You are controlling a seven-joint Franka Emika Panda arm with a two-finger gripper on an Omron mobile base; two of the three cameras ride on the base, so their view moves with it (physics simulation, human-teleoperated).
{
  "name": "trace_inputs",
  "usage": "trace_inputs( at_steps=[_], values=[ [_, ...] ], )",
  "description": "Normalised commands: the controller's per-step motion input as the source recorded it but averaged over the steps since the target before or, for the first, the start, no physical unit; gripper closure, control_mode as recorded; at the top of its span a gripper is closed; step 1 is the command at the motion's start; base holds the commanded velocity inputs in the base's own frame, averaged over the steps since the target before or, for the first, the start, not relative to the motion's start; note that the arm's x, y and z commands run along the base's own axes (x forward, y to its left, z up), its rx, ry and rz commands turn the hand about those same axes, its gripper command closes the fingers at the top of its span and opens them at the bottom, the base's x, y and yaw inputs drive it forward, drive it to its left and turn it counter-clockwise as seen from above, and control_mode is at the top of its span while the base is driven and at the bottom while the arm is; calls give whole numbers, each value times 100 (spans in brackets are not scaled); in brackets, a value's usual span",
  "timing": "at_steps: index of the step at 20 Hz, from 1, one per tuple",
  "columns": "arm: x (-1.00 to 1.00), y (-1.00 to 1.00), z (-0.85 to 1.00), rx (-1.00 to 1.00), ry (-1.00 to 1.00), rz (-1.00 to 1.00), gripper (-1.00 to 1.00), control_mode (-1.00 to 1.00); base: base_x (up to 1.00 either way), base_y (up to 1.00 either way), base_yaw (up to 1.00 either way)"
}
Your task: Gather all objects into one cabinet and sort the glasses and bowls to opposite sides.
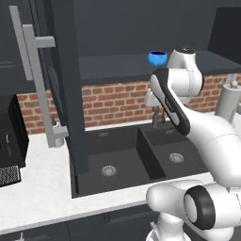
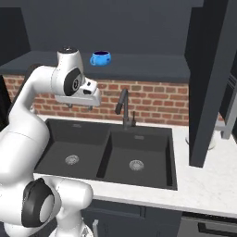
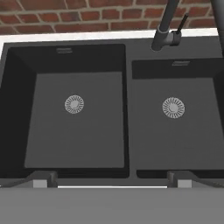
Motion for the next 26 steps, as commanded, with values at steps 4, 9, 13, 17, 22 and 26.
trace_inputs(
  at_steps=[4, 9, 13, 17, 22, 26],
  values=[
    [0, 0, 0, 0, 0, 0, -100, 100, 53, 12, -11],
    [0, 0, 0, 0, 0, 0, -100, 100, 3, 0, 0],
    [0, 0, 0, 0, 0, 0, -100, 100, 0, 0, 0],
    [0, 0, 0, 0, 0, 0, -100, 100, 0, 0, 0],
    [0, 6, 1, -1, -4, 0, -100, -100, 0, 2, 0],
    [-10, 35, 77, -11, -75, -5, -100, -100, 0, 0, 0]
  ],
)
